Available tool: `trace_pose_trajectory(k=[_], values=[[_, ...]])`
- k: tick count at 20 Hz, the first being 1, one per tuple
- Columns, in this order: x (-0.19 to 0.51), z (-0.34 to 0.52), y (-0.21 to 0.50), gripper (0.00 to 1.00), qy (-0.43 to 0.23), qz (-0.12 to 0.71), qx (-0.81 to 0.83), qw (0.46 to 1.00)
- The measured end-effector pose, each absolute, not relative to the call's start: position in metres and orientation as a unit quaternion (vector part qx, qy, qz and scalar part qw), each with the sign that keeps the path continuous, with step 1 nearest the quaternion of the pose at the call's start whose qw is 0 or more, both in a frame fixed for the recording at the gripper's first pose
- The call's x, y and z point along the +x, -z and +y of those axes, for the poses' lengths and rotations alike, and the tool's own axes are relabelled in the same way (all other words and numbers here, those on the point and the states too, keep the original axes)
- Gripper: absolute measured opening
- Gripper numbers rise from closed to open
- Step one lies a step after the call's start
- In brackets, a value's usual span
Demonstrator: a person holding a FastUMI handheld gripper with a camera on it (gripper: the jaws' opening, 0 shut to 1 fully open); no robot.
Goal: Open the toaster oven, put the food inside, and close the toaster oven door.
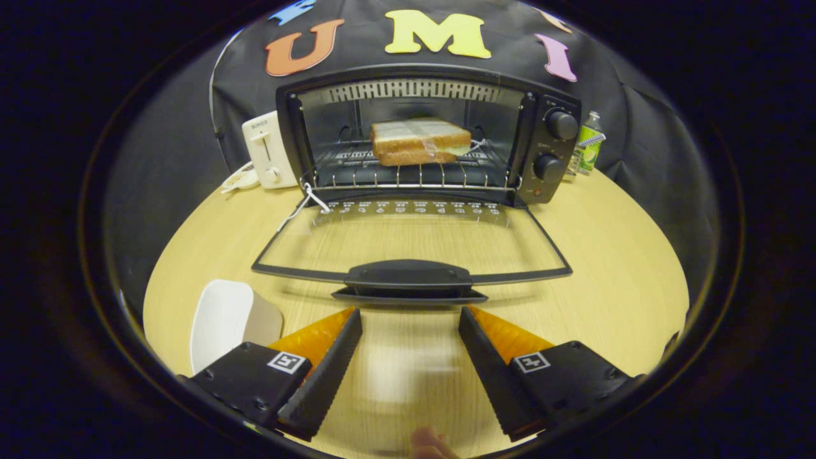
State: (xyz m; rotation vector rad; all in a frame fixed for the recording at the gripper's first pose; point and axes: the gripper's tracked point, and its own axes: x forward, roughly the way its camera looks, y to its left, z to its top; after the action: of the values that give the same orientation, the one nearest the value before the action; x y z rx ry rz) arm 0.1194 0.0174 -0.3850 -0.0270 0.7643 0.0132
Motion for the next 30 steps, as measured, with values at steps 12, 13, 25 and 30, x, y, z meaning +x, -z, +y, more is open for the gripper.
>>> trace_pose_trajectory(k=[12, 13, 25, 30], values=[[0.120, 0.018, 0.378, 1.00, 0.000, 0.356, 0.009, 0.934], [0.119, 0.018, 0.376, 1.00, 0.000, 0.353, 0.011, 0.935], [0.149, 0.024, 0.288, 1.00, -0.006, 0.190, 0.007, 0.982], [0.170, 0.026, 0.263, 1.00, -0.013, 0.147, 0.017, 0.989]])
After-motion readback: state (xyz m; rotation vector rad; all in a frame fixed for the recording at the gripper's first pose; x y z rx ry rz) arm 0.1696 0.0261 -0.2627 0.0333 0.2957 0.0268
